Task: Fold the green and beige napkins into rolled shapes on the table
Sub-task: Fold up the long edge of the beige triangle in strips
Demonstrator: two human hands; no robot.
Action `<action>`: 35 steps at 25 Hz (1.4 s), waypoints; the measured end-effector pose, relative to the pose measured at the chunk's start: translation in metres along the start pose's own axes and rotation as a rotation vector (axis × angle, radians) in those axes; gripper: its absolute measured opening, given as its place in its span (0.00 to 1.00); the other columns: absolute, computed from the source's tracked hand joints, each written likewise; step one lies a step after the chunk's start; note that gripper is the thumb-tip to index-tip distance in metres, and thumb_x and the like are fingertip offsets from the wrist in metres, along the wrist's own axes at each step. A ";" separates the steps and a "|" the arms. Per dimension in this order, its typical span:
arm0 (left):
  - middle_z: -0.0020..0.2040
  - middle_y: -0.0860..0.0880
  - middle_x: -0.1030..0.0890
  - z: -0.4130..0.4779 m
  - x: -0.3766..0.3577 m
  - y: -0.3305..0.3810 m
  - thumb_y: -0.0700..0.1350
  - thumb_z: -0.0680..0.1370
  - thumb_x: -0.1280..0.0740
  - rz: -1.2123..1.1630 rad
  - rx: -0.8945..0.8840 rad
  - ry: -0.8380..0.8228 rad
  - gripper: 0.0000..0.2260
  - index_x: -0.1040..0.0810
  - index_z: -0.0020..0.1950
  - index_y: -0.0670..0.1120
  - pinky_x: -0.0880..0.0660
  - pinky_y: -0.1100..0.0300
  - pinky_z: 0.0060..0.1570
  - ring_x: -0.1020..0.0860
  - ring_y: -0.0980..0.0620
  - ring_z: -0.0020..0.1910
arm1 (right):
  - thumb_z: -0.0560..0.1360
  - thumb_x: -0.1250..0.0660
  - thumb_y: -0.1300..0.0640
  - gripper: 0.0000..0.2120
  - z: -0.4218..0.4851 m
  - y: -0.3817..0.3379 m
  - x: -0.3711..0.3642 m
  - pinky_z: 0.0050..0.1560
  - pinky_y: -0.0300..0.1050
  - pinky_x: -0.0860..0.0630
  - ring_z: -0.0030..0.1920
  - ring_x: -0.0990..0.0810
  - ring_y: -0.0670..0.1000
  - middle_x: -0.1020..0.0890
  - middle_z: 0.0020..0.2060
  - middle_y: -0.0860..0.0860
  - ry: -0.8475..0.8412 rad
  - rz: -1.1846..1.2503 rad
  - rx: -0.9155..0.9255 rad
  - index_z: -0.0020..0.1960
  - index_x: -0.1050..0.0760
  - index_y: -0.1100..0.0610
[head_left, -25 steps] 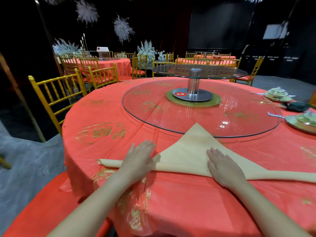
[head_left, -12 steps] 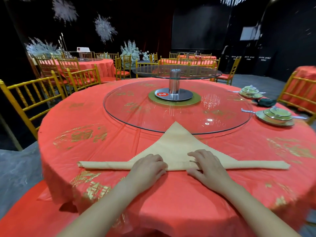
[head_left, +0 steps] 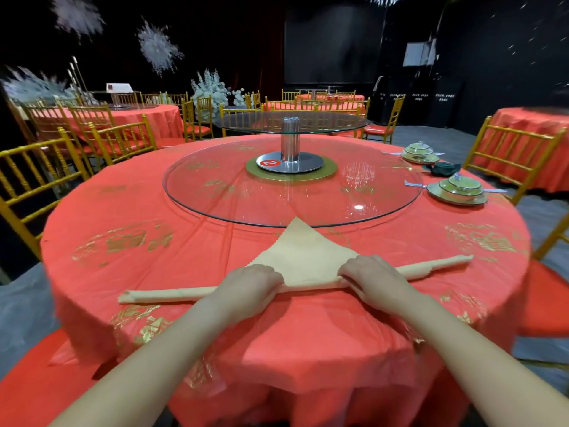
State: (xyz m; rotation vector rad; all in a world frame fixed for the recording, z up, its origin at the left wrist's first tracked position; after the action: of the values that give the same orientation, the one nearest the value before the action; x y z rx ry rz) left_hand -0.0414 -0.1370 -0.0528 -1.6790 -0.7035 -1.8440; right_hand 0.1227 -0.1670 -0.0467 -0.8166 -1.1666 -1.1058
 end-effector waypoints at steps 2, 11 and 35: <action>0.53 0.48 0.23 0.005 -0.002 -0.006 0.46 0.80 0.44 -0.063 0.039 0.005 0.11 0.24 0.56 0.46 0.29 0.51 0.51 0.25 0.46 0.55 | 0.79 0.42 0.50 0.08 0.001 0.011 0.003 0.51 0.46 0.34 0.53 0.24 0.54 0.20 0.48 0.48 0.039 0.095 -0.114 0.54 0.29 0.51; 0.66 0.47 0.29 0.040 -0.007 0.003 0.42 0.80 0.44 -0.180 0.092 0.033 0.16 0.29 0.67 0.45 0.37 0.54 0.65 0.33 0.46 0.66 | 0.76 0.39 0.44 0.14 0.006 0.041 -0.016 0.57 0.49 0.35 0.59 0.27 0.51 0.23 0.55 0.47 0.014 0.163 -0.434 0.60 0.29 0.48; 0.78 0.47 0.50 0.070 -0.042 0.022 0.51 0.82 0.55 -0.128 0.245 0.005 0.24 0.48 0.76 0.43 0.52 0.52 0.74 0.53 0.52 0.76 | 0.81 0.59 0.48 0.24 -0.006 0.080 -0.049 0.75 0.51 0.55 0.76 0.53 0.50 0.50 0.77 0.50 -0.221 0.056 -0.513 0.77 0.54 0.46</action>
State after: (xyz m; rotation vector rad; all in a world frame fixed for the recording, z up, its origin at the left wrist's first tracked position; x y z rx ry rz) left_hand 0.0266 -0.1021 -0.0885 -1.5012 -1.0113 -1.7641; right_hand 0.2003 -0.1380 -0.0916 -1.3883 -1.0408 -1.3135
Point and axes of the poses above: each hand's wrist, its own z-axis towards the middle knuckle, its own x-axis out of the back of the hand, y = z × x, the point moved 10 cm from there along z, towards the middle knuckle
